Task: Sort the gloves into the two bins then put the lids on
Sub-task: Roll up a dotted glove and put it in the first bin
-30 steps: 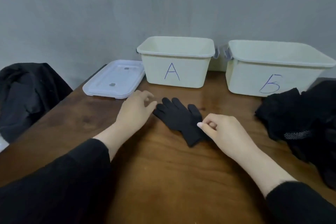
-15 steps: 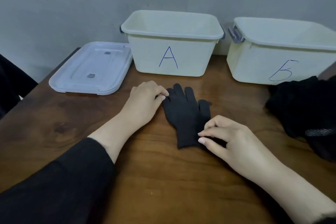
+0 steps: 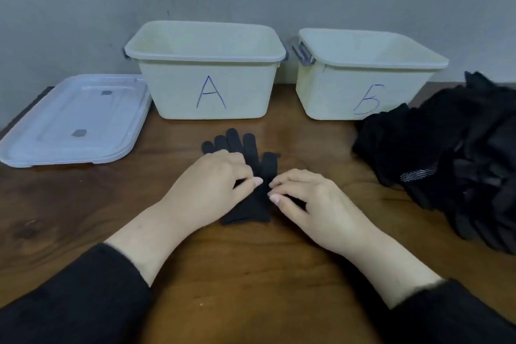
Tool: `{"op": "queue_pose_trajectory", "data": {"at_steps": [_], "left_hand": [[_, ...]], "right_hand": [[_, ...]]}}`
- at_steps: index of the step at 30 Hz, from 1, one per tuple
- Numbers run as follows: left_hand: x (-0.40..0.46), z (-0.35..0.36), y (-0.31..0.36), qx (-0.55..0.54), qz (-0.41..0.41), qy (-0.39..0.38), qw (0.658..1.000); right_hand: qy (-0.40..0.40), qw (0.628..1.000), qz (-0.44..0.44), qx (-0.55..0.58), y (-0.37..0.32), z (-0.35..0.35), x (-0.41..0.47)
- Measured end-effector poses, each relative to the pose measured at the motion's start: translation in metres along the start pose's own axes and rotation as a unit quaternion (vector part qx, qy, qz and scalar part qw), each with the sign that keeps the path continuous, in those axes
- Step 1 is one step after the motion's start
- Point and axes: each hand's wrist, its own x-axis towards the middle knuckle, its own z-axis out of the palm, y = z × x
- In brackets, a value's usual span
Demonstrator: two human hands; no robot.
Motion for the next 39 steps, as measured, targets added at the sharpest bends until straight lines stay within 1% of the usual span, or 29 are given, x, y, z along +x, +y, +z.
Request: {"op": "queue_pose_trajectory", "data": {"at_steps": [2, 3, 6, 8, 9, 10, 13, 17, 19, 21, 23, 25, 26, 27, 28, 32, 35, 39], "left_hand": [[0.005, 0.002, 0.006, 0.057, -0.006, 0.046, 0.997], [0.006, 0.001, 0.013, 0.061, -0.022, 0.068, 0.996], [0.011, 0.004, 0.050, 0.024, -0.067, 0.122, 0.990], [0.012, 0.015, 0.069, 0.019, -0.066, 0.133, 0.989], [0.015, 0.022, 0.085, 0.012, -0.051, 0.141, 0.989], [0.019, 0.028, 0.102, 0.003, -0.042, 0.143, 0.989], [0.029, 0.041, 0.125, -0.049, -0.041, 0.116, 0.991], [0.045, 0.057, 0.151, -0.078, -0.046, 0.088, 0.992], [0.053, 0.061, 0.159, -0.093, -0.057, 0.086, 0.990], [0.060, 0.064, 0.165, -0.106, -0.067, 0.088, 0.988], [0.065, 0.066, 0.169, -0.110, -0.069, 0.089, 0.988], [0.067, 0.065, 0.169, -0.120, -0.071, 0.085, 0.986], [0.067, 0.064, 0.167, -0.126, -0.072, 0.081, 0.986], [0.067, 0.063, 0.164, -0.133, -0.072, 0.076, 0.986], [0.067, 0.062, 0.161, -0.139, -0.074, 0.074, 0.985], [0.067, 0.058, 0.151, -0.155, -0.089, 0.087, 0.980], [0.066, 0.057, 0.150, -0.159, -0.093, 0.093, 0.978], [0.063, 0.055, 0.151, -0.176, -0.088, 0.105, 0.975]], "right_hand": [[0.030, 0.998, 0.030, 0.038, 0.005, -0.006, -0.003], [0.051, 0.997, 0.044, 0.046, 0.008, -0.009, -0.005], [0.121, 0.988, 0.082, 0.041, 0.018, -0.022, -0.011], [0.143, 0.986, 0.085, 0.029, 0.022, -0.028, -0.014], [0.152, 0.985, 0.080, 0.016, 0.026, -0.039, -0.023], [0.159, 0.985, 0.072, -0.001, 0.030, -0.053, -0.033], [0.175, 0.982, 0.056, -0.049, 0.043, -0.088, -0.044], [0.193, 0.972, 0.074, -0.107, 0.062, -0.157, -0.050], [0.180, 0.968, 0.110, -0.138, 0.074, -0.190, -0.043], [0.141, 0.958, 0.165, -0.186, 0.093, -0.216, -0.032], [0.074, 0.938, 0.227, -0.250, 0.118, -0.234, -0.018], [-0.019, 0.910, 0.280, -0.305, 0.137, -0.241, -0.006], [-0.058, 0.895, 0.298, -0.326, 0.143, -0.242, 0.000], [-0.080, 0.885, 0.308, -0.339, 0.147, -0.243, 0.005], [-0.086, 0.883, 0.314, -0.339, 0.150, -0.243, 0.011], [-0.051, 0.902, 0.311, -0.295, 0.154, -0.241, 0.027], [-0.041, 0.914, 0.310, -0.259, 0.153, -0.241, 0.029], [0.019, 0.940, 0.278, -0.199, 0.138, -0.249, 0.030]]}}
